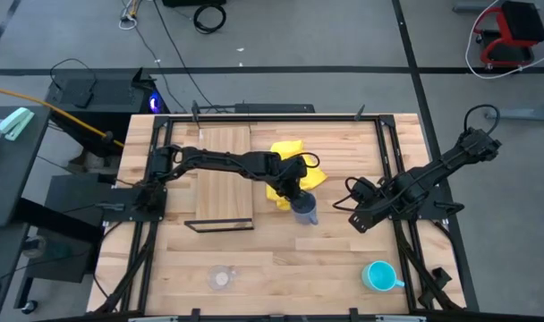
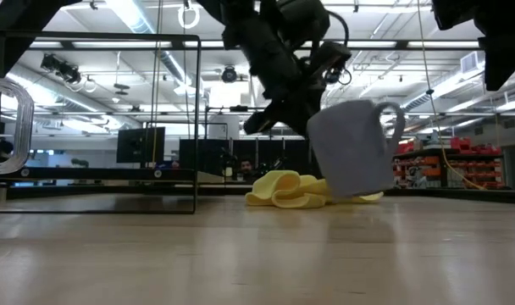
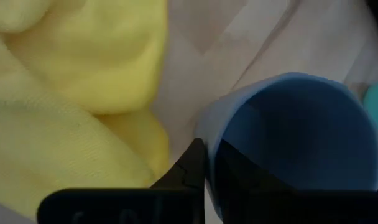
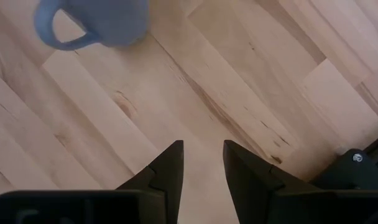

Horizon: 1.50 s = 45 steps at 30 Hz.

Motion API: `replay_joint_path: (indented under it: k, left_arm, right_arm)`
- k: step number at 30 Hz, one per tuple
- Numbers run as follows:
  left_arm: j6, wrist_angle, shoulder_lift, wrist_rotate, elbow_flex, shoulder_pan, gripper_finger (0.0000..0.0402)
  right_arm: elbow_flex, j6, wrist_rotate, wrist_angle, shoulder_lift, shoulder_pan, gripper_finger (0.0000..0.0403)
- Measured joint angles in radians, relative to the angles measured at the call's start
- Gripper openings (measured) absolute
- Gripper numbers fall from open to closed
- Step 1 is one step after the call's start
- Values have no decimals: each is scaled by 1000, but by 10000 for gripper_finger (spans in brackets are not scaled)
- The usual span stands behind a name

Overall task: Stack small to large cups/mugs on shelf
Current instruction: Put the violet mug on the shelf

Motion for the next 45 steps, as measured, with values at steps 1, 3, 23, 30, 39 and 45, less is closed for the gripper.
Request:
replay_joint_path:
  k: [1, 3, 23, 30, 39, 45]
  left_arm:
    - [0, 2, 0, 0, 19, 0, 24]
    - [3, -9, 0, 0, 70, 0, 23]
    - [-14, -973, -24, -300, 620, 225, 23]
    - [-54, -986, -43, -255, 560, 339, 22]
    - [-42, -984, -86, -209, 400, 451, 22]
    - [-3, -983, -167, -228, 273, 499, 22]
  right_arm:
    - [0, 0, 0, 0, 0, 0, 121]
    - [0, 0, 0, 0, 0, 0, 121]
    - [0, -22, -20, 4, -142, 1, 120]
    - [0, -75, -1, 20, -142, 1, 120]
    - [1, -87, 49, 27, -142, 1, 108]
    - [1, -89, 76, 27, -142, 1, 97]
